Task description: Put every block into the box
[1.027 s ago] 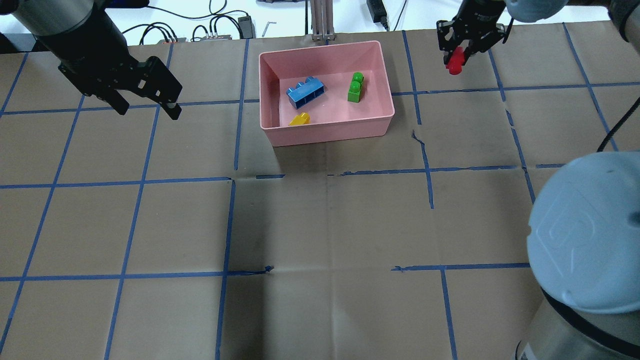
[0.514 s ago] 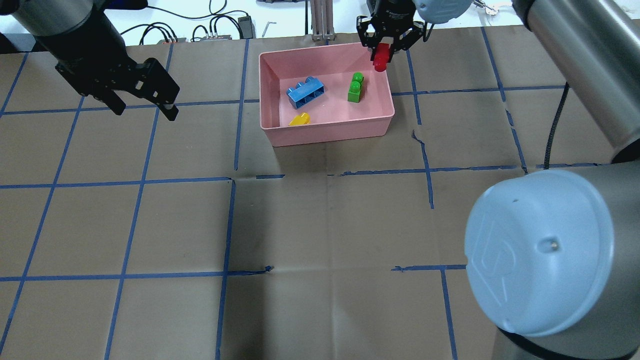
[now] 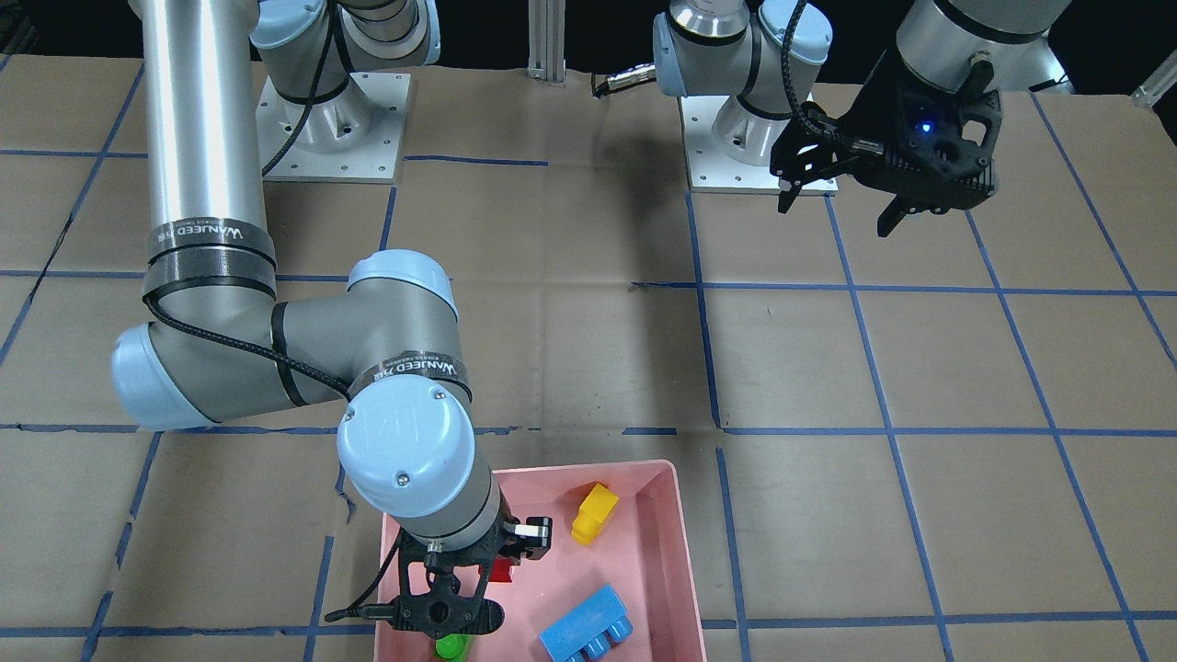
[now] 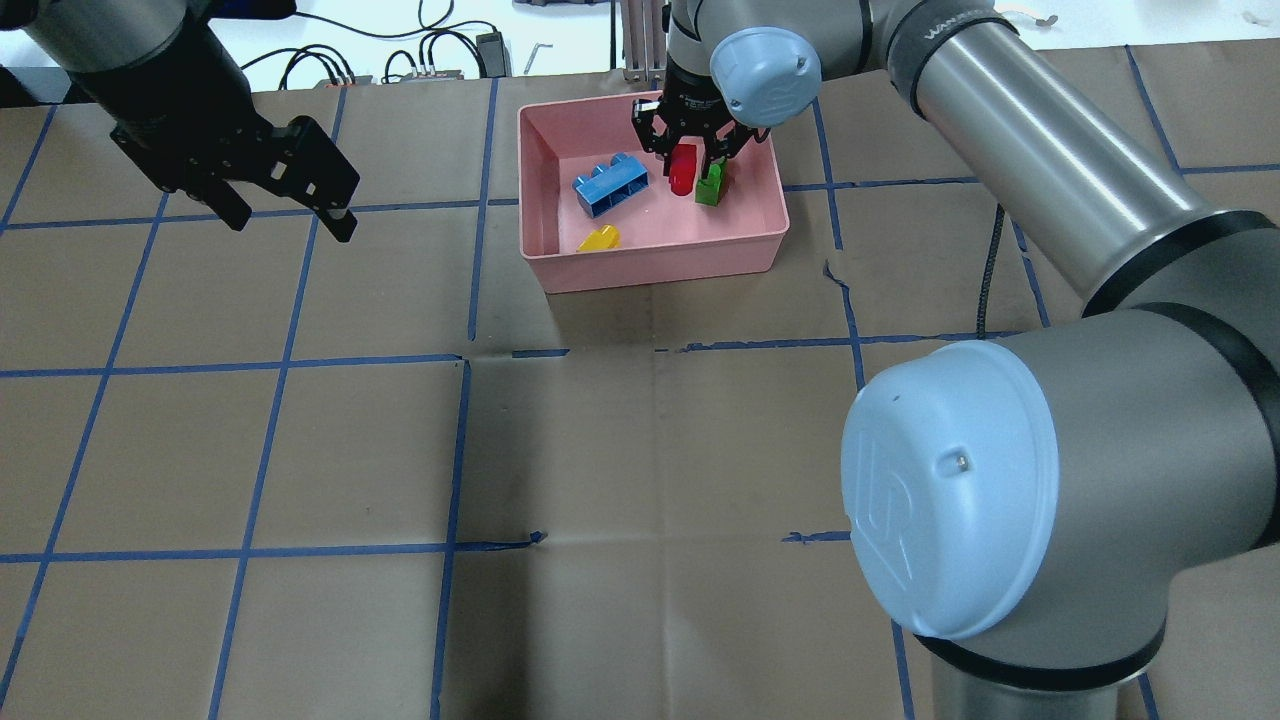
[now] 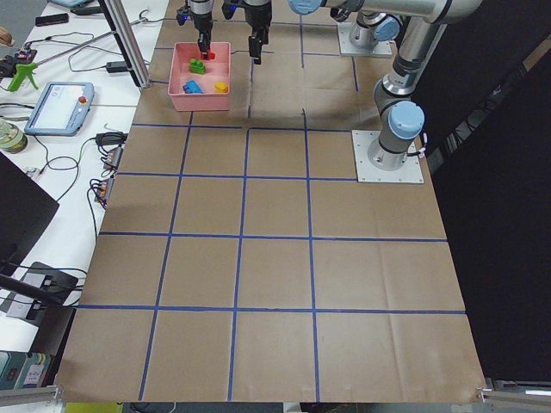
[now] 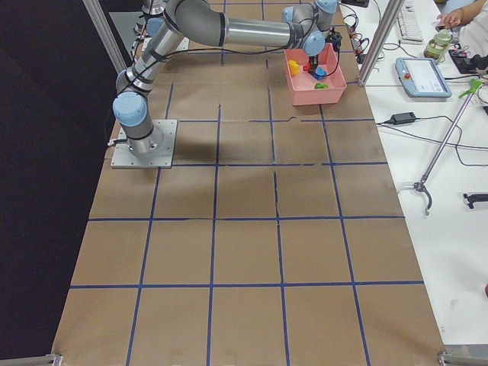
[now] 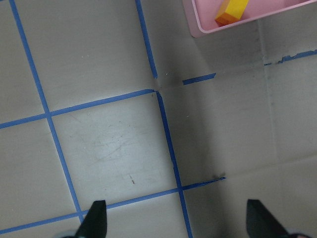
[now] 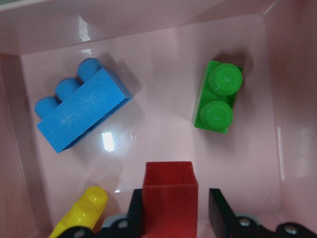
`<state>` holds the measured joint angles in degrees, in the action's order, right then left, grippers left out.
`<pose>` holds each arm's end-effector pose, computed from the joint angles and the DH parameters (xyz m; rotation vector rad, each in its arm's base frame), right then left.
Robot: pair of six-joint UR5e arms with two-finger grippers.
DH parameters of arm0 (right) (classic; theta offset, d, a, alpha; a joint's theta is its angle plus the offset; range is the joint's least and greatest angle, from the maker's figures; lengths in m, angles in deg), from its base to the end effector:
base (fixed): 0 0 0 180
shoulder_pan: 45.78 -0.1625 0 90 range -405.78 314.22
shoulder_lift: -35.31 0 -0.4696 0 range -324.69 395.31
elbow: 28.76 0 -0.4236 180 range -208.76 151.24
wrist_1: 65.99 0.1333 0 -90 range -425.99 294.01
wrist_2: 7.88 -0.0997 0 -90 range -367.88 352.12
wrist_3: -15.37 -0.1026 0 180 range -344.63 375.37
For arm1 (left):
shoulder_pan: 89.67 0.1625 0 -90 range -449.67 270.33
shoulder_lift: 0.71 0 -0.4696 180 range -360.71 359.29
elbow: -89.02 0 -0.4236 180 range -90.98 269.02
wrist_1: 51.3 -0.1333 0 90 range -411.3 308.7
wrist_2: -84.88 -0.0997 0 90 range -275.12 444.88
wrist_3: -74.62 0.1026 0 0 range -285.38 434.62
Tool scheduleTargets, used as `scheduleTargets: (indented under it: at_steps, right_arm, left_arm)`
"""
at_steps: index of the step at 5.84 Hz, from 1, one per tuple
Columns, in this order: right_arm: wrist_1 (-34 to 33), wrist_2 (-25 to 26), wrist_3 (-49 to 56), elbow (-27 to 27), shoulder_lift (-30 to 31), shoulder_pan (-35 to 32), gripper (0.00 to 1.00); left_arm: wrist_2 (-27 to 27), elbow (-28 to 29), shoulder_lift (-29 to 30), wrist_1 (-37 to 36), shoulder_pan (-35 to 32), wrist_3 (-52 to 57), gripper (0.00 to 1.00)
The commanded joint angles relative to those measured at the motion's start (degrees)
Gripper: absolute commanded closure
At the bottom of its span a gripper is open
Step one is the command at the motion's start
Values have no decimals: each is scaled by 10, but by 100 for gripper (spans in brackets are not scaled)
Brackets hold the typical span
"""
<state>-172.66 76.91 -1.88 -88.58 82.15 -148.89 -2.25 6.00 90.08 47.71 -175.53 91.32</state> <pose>0.3294 -0.7858 0.3144 0.1052 3.0346 -0.0582 -0.1004 -0.5308 0.5705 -0.3353 -3.0646 -0.0607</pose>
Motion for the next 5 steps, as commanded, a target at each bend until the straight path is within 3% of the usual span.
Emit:
scheduleTargets:
  at_steps: [1,3,5]
  right_arm:
    - [6,7,4,3,25,12,0]
    - [56,9,47,-6,75,54,0]
    - [151,24,148,-38,158,127,0]
  left_arm:
    - [-1,0,0,0,0,0,0]
    - [0,0,1,-1,1,0,0]
    - [0,0,1,-1,0,0,0]
